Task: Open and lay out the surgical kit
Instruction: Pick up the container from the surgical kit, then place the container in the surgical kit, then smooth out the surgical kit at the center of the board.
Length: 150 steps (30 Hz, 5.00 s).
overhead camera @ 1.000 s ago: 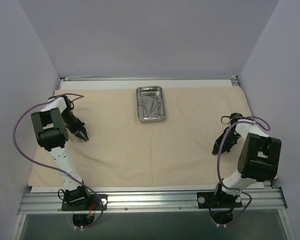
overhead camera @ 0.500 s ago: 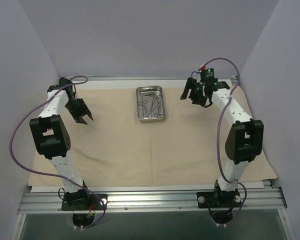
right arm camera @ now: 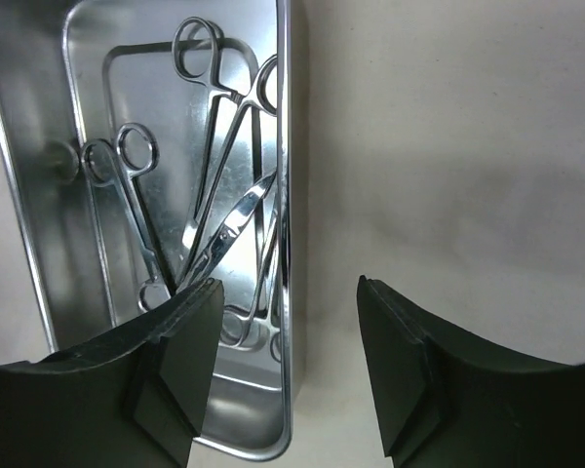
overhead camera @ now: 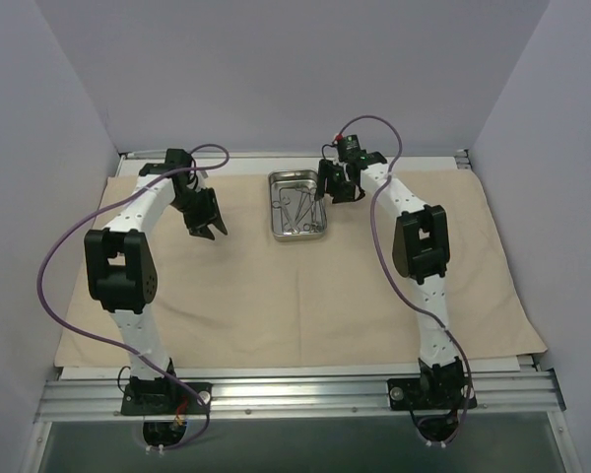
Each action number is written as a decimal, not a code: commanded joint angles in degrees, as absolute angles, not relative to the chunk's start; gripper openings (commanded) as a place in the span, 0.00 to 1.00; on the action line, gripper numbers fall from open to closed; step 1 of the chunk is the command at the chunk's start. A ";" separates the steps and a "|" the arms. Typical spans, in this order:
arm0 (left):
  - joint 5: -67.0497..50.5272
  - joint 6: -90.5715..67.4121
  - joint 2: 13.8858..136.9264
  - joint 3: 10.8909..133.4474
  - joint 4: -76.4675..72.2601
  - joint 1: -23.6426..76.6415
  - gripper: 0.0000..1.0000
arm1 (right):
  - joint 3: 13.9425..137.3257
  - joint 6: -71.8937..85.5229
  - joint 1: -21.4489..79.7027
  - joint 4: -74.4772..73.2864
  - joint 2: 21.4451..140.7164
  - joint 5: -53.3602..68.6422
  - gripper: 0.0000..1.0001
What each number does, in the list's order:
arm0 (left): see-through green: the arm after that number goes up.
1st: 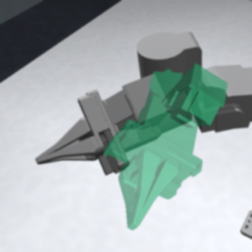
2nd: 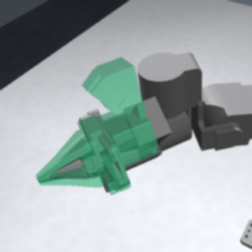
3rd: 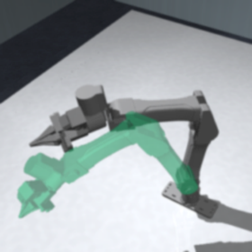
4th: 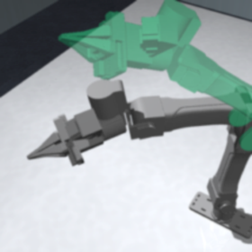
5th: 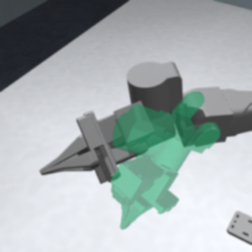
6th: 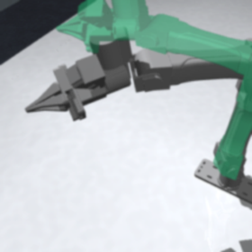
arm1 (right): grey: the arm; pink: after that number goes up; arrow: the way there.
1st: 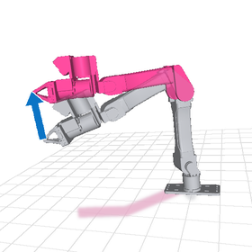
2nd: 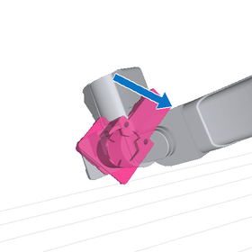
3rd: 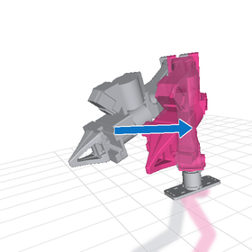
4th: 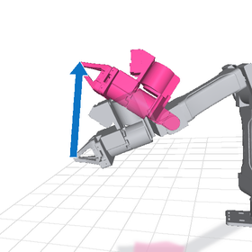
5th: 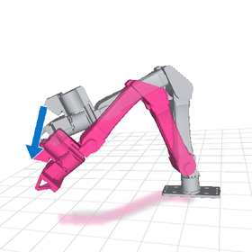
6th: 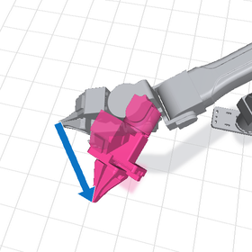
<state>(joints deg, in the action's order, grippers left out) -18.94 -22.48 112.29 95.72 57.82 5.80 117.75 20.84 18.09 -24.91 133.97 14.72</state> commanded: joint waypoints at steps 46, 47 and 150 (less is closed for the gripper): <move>-22.94 -21.18 110.04 93.52 55.81 6.06 0.48 | 70.33 67.58 0.46 -40.61 84.39 -10.20 0.00; -23.20 -21.18 109.95 93.34 55.72 5.98 0.48 | 66.22 68.81 0.27 -40.17 81.76 -9.50 0.00; 12.04 -40.34 113.83 64.25 77.25 -13.62 0.02 | 133.16 25.75 40.43 -17.41 153.91 32.23 0.00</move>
